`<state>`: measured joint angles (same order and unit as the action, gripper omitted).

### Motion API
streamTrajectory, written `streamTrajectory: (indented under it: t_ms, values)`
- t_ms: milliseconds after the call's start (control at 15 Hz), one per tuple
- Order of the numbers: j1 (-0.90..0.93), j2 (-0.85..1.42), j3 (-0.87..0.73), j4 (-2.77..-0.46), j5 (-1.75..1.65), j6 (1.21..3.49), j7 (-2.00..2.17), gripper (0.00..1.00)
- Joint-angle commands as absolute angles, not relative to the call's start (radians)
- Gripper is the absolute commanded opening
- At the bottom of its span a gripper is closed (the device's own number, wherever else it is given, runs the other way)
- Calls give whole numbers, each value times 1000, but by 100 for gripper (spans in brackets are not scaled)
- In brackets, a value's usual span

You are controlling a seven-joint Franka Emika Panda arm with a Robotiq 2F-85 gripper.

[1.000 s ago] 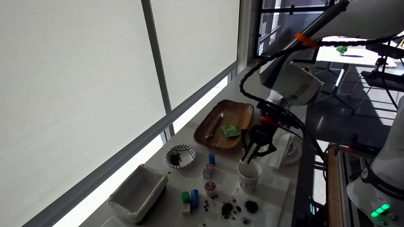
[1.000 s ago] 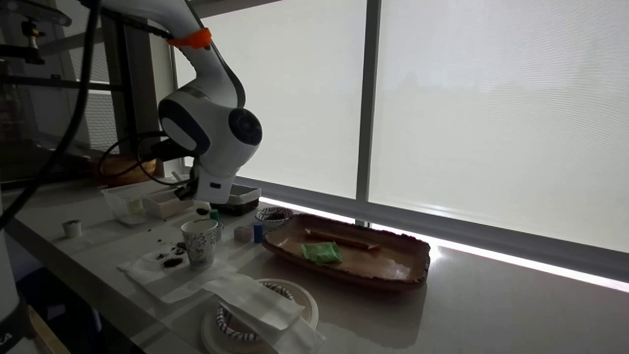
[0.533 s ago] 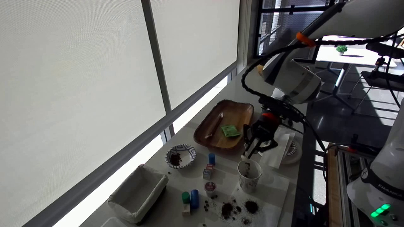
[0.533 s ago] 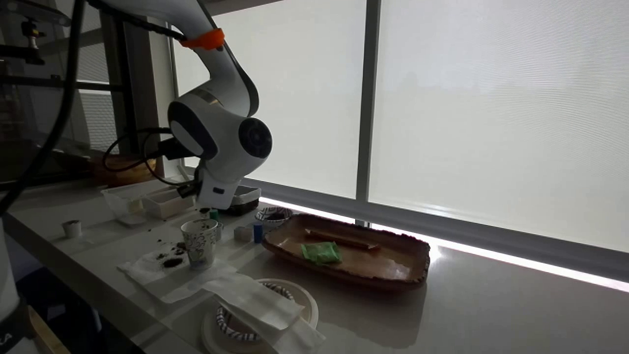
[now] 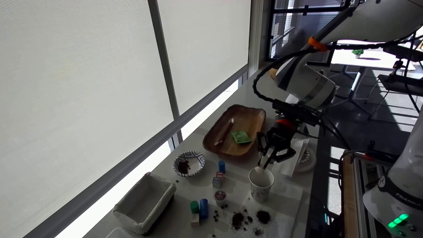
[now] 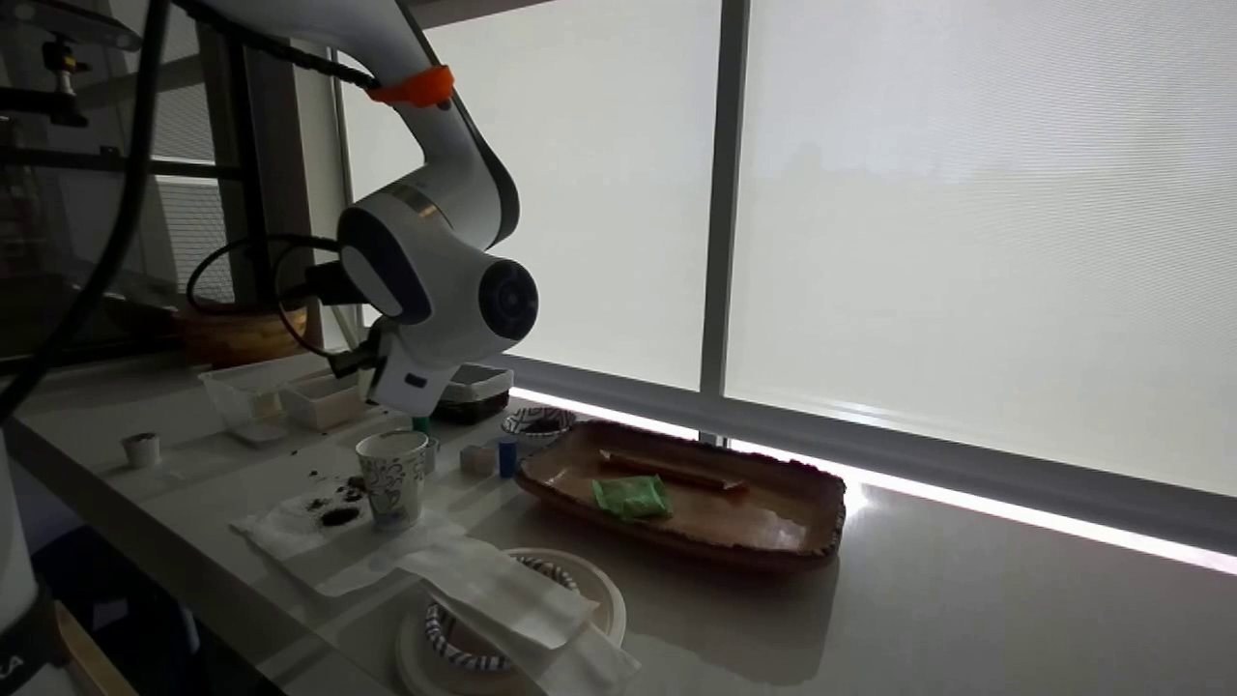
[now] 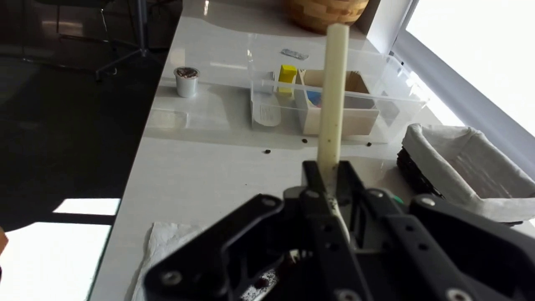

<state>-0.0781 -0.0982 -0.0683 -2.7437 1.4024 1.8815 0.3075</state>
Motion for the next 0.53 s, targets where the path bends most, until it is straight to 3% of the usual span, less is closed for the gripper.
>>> streamTrajectory:
  t_ms: [0,467]
  values:
    - [-91,-85,-77,-2741,1393,1836,328,4]
    - [-67,-112,-43,-2743,1398,1937,359,4]
